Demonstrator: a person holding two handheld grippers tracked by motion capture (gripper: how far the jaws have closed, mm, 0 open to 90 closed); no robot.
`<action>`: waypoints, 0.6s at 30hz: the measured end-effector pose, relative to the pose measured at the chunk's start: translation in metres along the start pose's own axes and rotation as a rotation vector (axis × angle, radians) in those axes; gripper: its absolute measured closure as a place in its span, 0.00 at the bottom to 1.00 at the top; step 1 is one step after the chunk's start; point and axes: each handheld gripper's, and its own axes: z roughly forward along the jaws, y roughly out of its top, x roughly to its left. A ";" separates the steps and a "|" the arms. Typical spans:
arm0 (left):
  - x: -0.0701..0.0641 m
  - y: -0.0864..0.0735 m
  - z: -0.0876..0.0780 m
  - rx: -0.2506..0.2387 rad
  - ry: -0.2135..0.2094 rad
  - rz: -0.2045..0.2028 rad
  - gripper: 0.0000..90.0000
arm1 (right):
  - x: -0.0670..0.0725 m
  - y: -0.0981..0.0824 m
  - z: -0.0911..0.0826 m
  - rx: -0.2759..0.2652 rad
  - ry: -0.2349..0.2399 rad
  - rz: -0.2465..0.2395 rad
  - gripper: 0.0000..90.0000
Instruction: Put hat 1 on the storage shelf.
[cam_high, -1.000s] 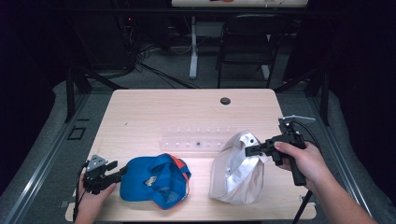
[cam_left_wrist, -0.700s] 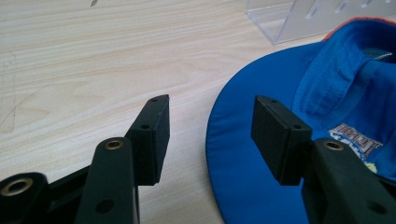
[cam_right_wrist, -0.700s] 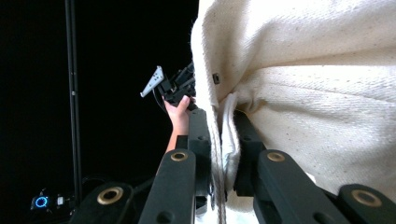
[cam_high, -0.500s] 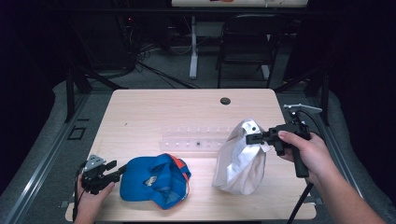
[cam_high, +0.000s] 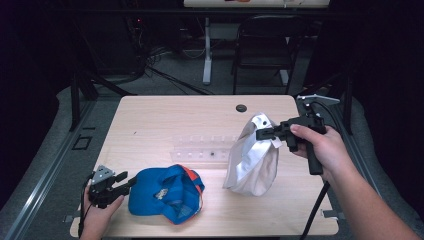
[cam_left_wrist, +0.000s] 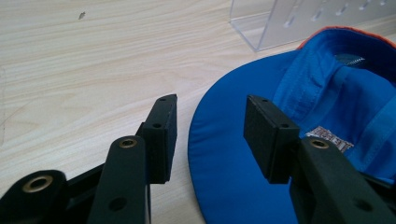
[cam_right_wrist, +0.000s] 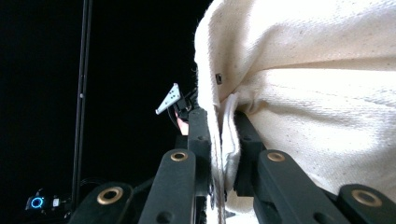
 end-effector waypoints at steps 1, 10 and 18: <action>-0.001 0.000 0.000 -0.003 0.002 0.003 0.61 | 0.002 0.002 0.000 0.005 0.002 -0.004 0.90; -0.001 -0.001 0.002 0.004 -0.005 0.007 0.61 | 0.023 0.023 0.010 -0.004 0.009 -0.028 0.90; 0.000 -0.002 0.004 -0.003 0.000 0.007 0.60 | 0.034 0.044 0.026 -0.005 0.008 -0.033 0.90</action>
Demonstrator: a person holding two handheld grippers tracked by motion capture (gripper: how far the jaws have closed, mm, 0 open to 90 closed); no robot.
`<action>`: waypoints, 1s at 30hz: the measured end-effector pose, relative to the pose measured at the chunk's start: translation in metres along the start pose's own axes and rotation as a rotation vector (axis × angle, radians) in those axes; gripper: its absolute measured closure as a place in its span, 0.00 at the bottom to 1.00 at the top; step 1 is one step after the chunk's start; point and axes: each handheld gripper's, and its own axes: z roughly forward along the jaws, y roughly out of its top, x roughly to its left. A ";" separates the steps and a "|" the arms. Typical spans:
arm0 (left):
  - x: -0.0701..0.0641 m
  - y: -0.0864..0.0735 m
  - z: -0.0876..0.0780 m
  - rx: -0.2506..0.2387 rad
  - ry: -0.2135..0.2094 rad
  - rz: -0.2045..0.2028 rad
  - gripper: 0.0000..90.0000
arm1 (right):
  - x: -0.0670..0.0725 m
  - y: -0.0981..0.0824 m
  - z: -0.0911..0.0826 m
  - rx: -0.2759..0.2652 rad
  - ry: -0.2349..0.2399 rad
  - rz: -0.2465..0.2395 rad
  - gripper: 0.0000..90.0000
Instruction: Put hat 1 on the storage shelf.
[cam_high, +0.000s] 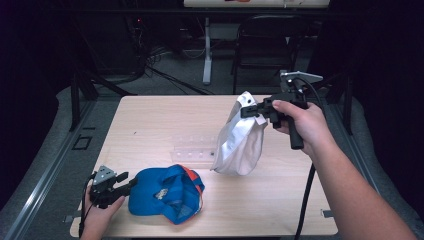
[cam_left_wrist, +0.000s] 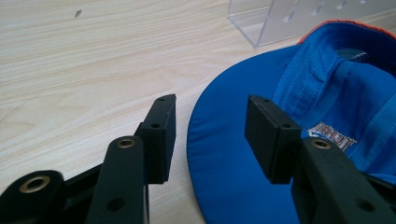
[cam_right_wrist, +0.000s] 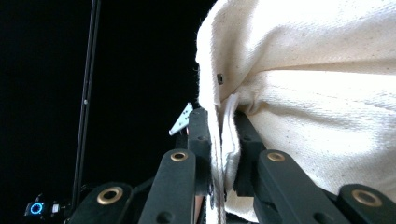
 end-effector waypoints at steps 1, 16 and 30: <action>0.000 0.000 0.000 0.012 -0.004 0.003 0.60 | 0.001 0.002 0.002 0.001 0.000 0.001 0.90; -0.002 0.002 0.001 0.020 -0.009 0.019 0.59 | 0.011 0.037 0.051 0.032 -0.008 -0.016 0.90; -0.004 0.003 0.002 0.012 -0.015 0.022 0.59 | 0.014 0.057 0.088 0.069 -0.003 -0.017 0.90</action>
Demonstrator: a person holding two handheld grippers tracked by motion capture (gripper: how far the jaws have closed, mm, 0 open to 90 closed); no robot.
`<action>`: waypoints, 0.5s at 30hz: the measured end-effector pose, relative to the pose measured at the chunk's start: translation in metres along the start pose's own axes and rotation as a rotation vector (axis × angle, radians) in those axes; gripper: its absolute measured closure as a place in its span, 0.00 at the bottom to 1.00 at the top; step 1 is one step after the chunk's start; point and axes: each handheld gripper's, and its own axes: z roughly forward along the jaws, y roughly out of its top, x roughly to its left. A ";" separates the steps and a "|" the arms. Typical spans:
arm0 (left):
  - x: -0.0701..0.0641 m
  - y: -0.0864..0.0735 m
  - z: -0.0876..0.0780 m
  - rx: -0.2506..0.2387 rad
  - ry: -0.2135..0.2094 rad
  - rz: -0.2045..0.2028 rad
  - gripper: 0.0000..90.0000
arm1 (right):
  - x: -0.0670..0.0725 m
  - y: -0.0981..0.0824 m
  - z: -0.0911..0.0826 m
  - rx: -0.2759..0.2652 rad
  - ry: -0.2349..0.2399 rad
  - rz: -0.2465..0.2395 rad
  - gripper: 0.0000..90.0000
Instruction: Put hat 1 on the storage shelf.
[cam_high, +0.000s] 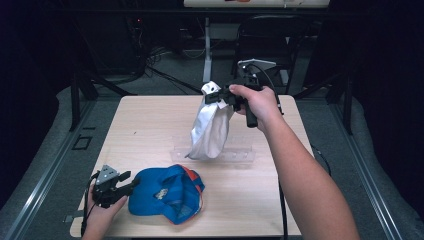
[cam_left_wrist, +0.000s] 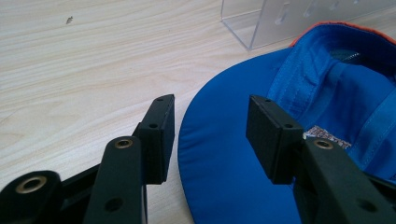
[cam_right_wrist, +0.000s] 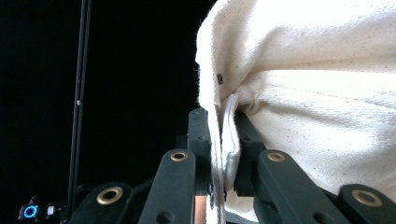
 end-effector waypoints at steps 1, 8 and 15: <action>0.000 0.000 0.000 0.000 0.000 0.000 0.59 | 0.000 0.001 0.001 0.005 -0.002 -0.002 0.90; -0.004 -0.001 -0.001 -0.018 0.002 0.001 0.58 | -0.002 0.009 0.010 0.012 -0.017 0.001 0.90; -0.015 0.005 -0.009 -0.036 -0.014 0.030 0.57 | -0.006 0.018 0.016 0.008 -0.028 0.005 0.90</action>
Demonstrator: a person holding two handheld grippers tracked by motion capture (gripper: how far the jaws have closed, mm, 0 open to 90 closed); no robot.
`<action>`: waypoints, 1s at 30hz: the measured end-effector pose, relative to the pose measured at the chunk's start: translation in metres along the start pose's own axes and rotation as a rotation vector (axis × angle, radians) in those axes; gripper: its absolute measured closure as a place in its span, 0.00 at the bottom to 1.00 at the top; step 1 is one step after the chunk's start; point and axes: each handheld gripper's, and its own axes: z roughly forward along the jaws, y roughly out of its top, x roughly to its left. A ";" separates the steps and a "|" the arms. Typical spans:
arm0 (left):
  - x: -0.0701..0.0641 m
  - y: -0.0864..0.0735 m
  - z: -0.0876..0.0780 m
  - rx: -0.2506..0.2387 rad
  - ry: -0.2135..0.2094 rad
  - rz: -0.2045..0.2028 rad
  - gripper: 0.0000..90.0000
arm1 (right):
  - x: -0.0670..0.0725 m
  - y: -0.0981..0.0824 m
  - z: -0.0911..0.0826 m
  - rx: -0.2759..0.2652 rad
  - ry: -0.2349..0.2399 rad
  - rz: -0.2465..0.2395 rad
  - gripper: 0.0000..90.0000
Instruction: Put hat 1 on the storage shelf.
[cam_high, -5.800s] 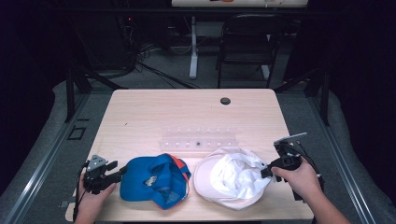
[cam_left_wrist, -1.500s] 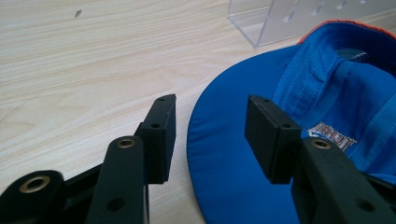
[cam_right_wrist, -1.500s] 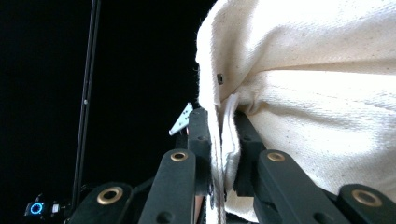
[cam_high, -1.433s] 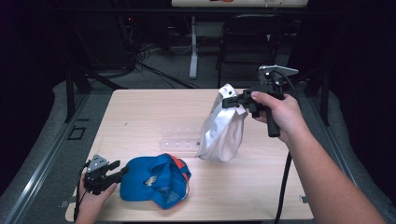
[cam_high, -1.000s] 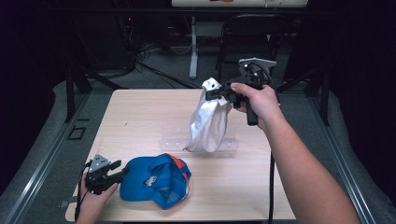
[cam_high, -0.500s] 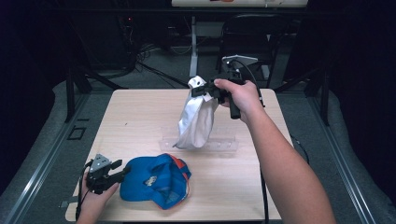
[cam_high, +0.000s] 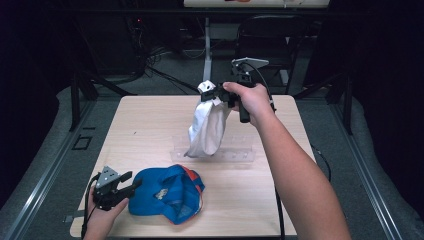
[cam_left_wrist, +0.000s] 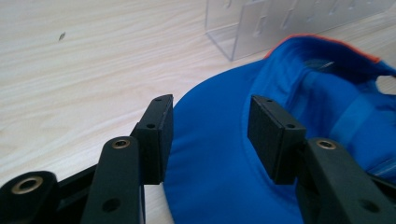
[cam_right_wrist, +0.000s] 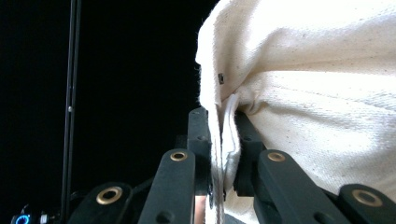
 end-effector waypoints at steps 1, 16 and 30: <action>-0.003 0.002 0.000 -0.002 -0.005 0.013 0.57 | 0.000 0.001 0.001 0.000 -0.002 0.004 0.90; -0.056 0.052 0.021 -0.031 -0.122 0.187 0.56 | 0.006 0.016 0.019 -0.027 -0.018 -0.005 0.90; -0.090 0.088 0.066 -0.053 -0.116 0.177 0.68 | 0.009 0.008 0.041 -0.005 0.001 -0.027 0.90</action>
